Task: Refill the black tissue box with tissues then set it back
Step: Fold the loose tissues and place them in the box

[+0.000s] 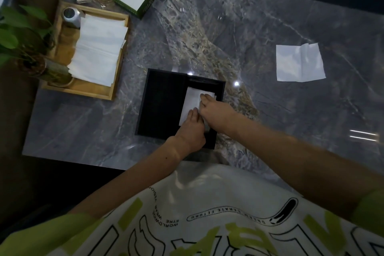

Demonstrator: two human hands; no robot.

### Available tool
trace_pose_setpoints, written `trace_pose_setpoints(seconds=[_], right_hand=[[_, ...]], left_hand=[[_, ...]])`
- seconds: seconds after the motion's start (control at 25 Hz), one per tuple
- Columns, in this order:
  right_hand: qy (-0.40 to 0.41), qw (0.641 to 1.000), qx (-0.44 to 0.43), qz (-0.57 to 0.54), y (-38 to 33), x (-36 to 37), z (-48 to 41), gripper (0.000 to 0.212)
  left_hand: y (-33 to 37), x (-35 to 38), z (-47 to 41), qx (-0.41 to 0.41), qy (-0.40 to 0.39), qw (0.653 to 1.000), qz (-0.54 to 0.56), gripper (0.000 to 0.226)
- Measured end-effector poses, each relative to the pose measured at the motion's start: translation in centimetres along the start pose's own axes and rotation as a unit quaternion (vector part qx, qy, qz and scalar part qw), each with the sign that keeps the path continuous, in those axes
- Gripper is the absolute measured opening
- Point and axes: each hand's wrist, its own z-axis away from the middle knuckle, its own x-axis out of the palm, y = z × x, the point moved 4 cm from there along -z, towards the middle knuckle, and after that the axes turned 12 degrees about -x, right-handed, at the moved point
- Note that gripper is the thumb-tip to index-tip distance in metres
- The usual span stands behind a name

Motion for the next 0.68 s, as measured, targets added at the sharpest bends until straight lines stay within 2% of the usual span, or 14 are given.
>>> trace_pose_setpoints(seconds=[0.12, 0.32, 0.68], right_hand=[[-0.028, 0.999, -0.003, 0.027, 0.2, 0.4, -0.6, 0.053], [-0.062, 0.997, -0.011, 0.049, 0.5, 1.1, -1.3, 0.049], [-0.033, 0.998, -0.031, 0.050, 0.5, 0.8, -1.0, 0.056]], left_hand=[[-0.5, 0.3, 0.0, -0.035, -0.021, 0.999, 0.025, 0.078], [-0.9, 0.6, -0.3, -0.041, -0.034, 0.998, 0.036, 0.075], [-1.1, 0.1, -0.7, -0.027, -0.040, 0.996, 0.074, 0.068]])
